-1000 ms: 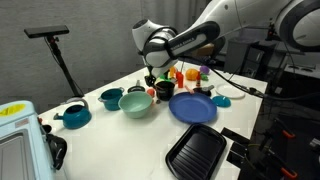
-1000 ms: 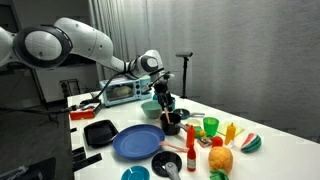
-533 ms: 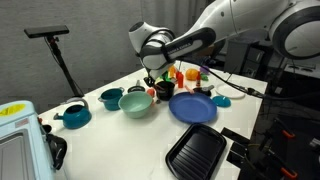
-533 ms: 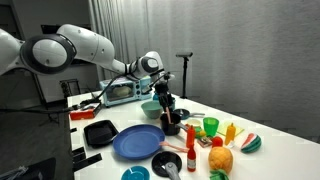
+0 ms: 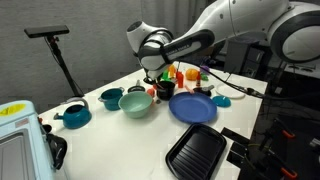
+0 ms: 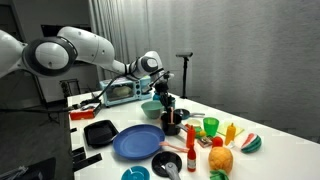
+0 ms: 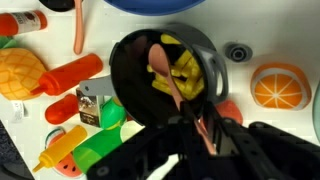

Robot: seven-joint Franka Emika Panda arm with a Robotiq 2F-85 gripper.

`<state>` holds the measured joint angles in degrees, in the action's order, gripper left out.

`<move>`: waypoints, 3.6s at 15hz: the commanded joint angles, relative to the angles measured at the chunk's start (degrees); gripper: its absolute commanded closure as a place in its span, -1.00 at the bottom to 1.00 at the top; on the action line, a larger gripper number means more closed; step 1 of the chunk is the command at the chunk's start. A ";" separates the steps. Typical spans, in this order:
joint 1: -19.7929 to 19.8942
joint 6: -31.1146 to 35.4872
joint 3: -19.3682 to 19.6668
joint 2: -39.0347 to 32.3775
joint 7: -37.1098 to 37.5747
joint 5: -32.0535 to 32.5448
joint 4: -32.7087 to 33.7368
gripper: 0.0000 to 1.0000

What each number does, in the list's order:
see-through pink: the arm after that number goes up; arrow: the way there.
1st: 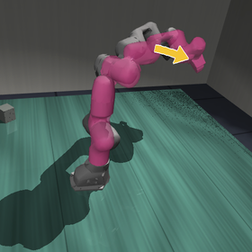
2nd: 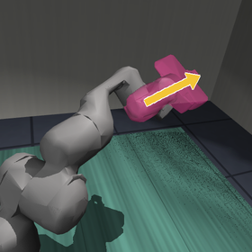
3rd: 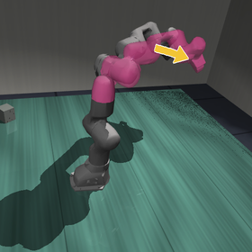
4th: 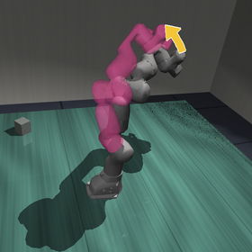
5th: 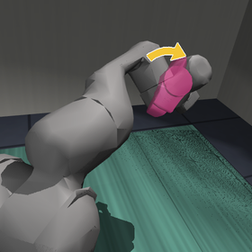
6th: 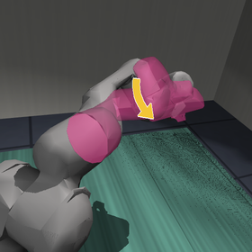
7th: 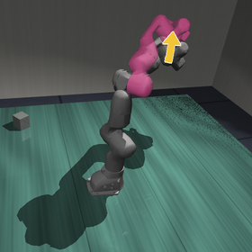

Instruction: Take the spoon and mix the objects in the black pot

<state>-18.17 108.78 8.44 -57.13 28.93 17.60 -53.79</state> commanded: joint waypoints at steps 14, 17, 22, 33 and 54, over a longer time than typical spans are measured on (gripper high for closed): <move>2.53 -5.79 -0.42 -1.84 -2.16 -2.61 7.63 -0.98; 2.58 -7.32 -0.19 -2.05 -1.52 -3.42 8.72 -1.00; 2.66 -7.26 0.47 -4.30 -0.12 -3.29 11.11 -1.00; 2.89 -6.00 0.61 -9.76 -0.32 -2.92 17.87 -1.00; 2.59 -7.75 3.03 -11.59 1.15 -2.42 20.62 0.98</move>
<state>-16.36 102.87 10.95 -67.03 30.07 15.22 -36.88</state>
